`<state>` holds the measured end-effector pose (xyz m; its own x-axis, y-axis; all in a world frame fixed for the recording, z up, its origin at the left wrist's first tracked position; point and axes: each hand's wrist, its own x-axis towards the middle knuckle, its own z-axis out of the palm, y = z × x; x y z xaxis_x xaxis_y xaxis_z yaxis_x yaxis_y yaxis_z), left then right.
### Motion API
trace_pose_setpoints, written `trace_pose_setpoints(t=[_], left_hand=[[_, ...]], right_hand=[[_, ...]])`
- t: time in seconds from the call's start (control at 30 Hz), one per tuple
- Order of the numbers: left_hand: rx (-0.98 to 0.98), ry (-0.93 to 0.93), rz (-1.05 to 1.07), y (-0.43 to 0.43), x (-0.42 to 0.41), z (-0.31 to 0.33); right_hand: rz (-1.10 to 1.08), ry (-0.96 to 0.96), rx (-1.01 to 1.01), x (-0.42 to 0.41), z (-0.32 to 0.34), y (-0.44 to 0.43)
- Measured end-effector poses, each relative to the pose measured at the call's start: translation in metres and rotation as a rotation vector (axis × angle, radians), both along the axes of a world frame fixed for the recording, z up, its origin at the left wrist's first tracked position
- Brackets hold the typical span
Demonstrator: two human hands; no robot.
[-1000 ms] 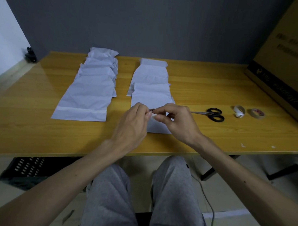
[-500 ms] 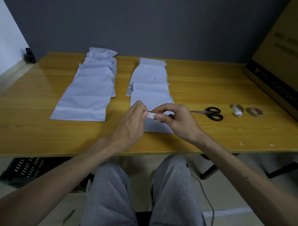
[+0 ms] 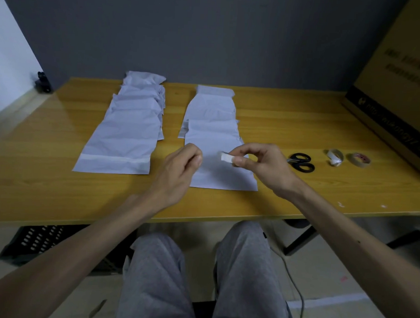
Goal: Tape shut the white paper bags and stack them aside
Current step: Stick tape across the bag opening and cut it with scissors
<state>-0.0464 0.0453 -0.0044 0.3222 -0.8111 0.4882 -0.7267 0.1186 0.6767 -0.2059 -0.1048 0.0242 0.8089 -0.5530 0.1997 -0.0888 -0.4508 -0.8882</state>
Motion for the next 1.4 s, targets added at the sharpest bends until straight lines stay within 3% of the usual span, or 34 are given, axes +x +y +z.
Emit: trace_pose_setpoints(t=[0.13, 0.27, 0.33, 0.67, 0.83, 0.93, 1.13, 1.4], left_hand=[[0.114, 0.153, 0.028, 0.000, -0.010, 0.003], [0.283, 0.906, 0.045, -0.011, -0.023, 0.016], [0.353, 1.138, 0.013, -0.013, -0.022, 0.022], [0.432, 1.602, 0.009, -0.019, -0.019, 0.033], [0.446, 1.596, 0.020, -0.023, -0.016, 0.032], [0.432, 1.508, 0.034, -0.024, -0.008, 0.033], [0.426, 0.979, 0.060, -0.023, 0.020, 0.048], [0.476, 0.935, 0.031, -0.022, 0.034, 0.054]], right_hand=[[-0.014, -0.037, -0.019, 0.005, 0.006, 0.007], [-0.085, -0.064, -0.104, 0.015, -0.004, 0.009], [-0.098, -0.090, -0.157, 0.017, -0.008, 0.010], [-0.105, -0.195, -0.528, 0.022, -0.021, 0.016], [-0.152, -0.307, -0.515, 0.023, -0.019, 0.022], [-0.228, -0.300, -0.332, 0.025, -0.013, 0.026], [-0.224, -0.257, 0.093, 0.035, 0.004, 0.017], [-0.181, -0.283, 0.173, 0.043, 0.007, 0.014]])
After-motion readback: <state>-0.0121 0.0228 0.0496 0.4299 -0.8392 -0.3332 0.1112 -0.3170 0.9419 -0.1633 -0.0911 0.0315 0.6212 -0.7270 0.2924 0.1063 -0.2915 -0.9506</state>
